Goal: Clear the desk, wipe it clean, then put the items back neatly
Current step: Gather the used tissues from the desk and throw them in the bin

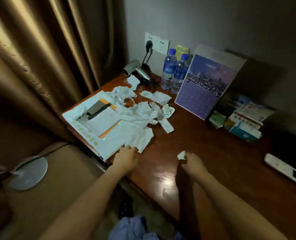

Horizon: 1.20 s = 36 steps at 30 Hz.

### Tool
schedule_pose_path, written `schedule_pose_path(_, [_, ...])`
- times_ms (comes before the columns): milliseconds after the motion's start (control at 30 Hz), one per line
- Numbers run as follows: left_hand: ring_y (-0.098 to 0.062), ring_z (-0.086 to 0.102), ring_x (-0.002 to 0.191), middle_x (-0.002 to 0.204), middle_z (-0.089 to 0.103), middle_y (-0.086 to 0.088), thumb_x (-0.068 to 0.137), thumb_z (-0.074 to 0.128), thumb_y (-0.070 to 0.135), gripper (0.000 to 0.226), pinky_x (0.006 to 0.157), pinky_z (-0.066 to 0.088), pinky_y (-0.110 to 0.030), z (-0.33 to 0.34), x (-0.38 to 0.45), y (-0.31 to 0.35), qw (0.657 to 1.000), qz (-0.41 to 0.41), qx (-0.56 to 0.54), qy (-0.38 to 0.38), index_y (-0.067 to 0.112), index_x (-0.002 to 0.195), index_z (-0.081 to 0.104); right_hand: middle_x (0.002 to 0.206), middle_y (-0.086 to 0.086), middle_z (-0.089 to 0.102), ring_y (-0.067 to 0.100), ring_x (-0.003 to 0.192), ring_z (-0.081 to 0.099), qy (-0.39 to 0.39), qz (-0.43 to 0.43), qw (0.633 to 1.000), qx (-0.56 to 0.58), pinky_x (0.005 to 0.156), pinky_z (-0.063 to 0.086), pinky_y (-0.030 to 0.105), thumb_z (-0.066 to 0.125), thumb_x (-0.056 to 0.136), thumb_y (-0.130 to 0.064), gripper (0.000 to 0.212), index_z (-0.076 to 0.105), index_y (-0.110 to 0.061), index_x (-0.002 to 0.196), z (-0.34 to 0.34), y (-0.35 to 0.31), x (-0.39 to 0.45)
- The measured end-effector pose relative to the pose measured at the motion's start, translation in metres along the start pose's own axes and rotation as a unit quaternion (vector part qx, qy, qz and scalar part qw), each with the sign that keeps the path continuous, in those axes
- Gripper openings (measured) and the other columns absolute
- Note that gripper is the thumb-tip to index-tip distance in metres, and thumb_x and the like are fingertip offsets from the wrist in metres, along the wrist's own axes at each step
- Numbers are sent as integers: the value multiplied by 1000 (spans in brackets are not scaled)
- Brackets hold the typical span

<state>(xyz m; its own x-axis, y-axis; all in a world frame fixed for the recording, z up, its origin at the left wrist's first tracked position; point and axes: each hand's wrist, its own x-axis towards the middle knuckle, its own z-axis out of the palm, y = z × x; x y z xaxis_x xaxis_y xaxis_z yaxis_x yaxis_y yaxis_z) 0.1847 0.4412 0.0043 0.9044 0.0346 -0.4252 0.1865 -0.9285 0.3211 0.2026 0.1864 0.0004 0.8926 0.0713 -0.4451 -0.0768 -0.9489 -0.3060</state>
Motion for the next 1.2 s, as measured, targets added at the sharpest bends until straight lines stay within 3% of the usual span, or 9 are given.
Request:
schedule_pose_path(133, [-28,38,125,136,41,-9,91,50,23,49,101,39,-40,-13,36,-29,1000,14,18,-1,21,139,41,140,14,39,28,125,44,15,98,994,49,100,36,30,58,91,-11,47,42,-9,135,13,-21,16])
schedule_pose_path(267, [-30,31,133,148,26,-11,92,53,30,62,103,35,-39,-23,61,-49,997,31,75,4,27,147,25,144,17,30,33,127,42,4,148,988,51,103,37,35,60,90,-14,56,35,-8,139,23,-36,33])
schedule_pose_path(400, [-32,31,132,149,21,-13,86,63,32,77,100,40,-42,-30,82,-65,998,25,49,-37,27,149,19,144,17,29,34,124,45,7,151,987,46,99,38,35,55,92,-11,47,39,-5,136,34,-54,54])
schedule_pose_path(533, [-27,37,129,148,24,-7,82,69,36,79,96,42,-38,-29,94,-65,997,50,-25,-51,26,148,26,120,16,50,32,103,53,35,106,993,50,82,40,33,47,93,-7,16,54,-4,107,39,-72,77])
schedule_pose_path(600, [-23,36,130,149,27,0,78,71,35,80,96,40,-35,-29,99,-60,993,90,-34,-63,27,146,30,118,14,52,30,102,53,40,95,993,66,81,40,32,46,93,-5,15,54,-5,105,32,-82,91])
schedule_pose_path(767, [-21,42,127,151,25,8,81,67,29,75,94,44,-33,-25,122,-44,976,175,8,-131,30,146,29,138,13,41,33,119,49,91,69,990,84,95,42,39,46,94,-6,36,46,-9,131,11,-94,128])
schedule_pose_path(900, [-25,51,115,137,37,-2,85,64,32,75,86,47,-37,-23,137,-28,973,168,51,-151,31,148,23,154,9,22,28,138,32,101,79,987,99,106,39,36,54,92,-5,63,27,-18,148,4,-86,155])
schedule_pose_path(1000, [-26,52,115,131,47,-5,87,60,30,62,85,45,-35,-18,146,-18,970,170,62,-165,25,142,33,155,5,22,27,139,30,58,74,990,107,108,39,42,55,90,-4,71,22,-23,150,7,-82,169])
schedule_pose_path(1200, [-28,44,111,119,47,-9,84,59,25,30,83,42,-36,-19,158,-6,968,232,31,-87,10,109,62,126,5,50,33,109,55,63,63,992,85,89,46,40,59,86,-21,38,51,-28,122,4,-71,181])
